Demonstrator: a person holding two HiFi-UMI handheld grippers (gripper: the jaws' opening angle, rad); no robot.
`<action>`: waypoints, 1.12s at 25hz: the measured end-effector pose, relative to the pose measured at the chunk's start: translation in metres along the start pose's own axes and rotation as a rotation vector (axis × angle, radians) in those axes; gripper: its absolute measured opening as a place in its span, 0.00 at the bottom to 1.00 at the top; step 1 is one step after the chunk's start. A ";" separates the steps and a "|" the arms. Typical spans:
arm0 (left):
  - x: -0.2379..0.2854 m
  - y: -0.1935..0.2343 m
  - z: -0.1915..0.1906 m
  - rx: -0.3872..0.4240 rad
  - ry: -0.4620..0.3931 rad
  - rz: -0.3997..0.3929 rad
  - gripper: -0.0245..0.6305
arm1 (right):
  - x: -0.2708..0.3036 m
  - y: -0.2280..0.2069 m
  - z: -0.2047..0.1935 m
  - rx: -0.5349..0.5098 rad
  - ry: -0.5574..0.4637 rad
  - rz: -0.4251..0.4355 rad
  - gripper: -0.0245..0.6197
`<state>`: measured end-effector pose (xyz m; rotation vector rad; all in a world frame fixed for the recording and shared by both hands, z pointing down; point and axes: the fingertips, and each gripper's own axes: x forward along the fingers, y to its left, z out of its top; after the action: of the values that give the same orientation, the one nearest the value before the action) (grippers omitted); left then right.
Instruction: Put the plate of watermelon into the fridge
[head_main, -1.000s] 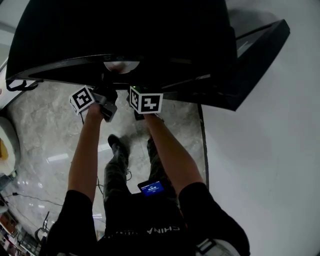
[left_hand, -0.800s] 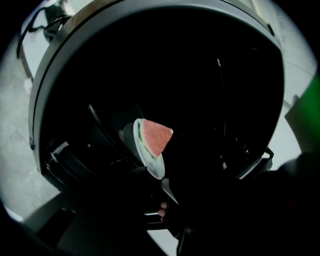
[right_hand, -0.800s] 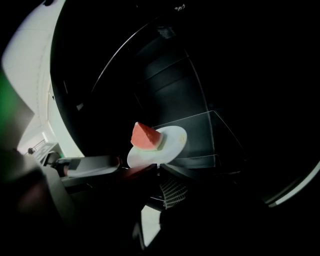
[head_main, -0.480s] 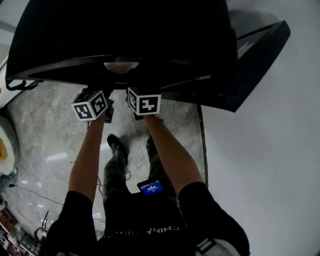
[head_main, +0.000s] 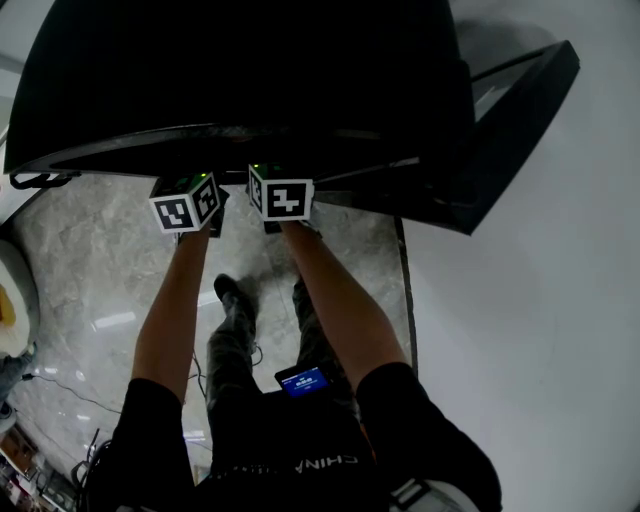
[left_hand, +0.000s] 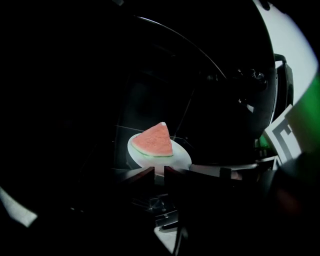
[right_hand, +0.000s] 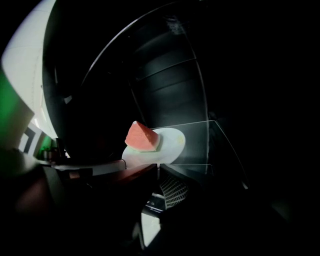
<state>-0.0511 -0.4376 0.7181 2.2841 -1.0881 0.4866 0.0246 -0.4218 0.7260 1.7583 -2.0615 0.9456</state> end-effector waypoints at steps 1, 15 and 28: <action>0.002 0.000 0.002 0.008 0.002 0.006 0.14 | 0.002 -0.001 0.003 0.002 -0.002 -0.012 0.08; 0.007 0.002 0.006 0.050 0.062 0.028 0.14 | 0.003 0.000 0.005 0.008 0.087 -0.066 0.08; -0.112 -0.077 0.055 0.068 -0.088 -0.206 0.06 | -0.114 0.055 0.039 -0.069 0.032 0.113 0.08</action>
<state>-0.0531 -0.3657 0.5905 2.4642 -0.8761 0.3480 0.0059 -0.3556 0.6130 1.5977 -2.1659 0.9158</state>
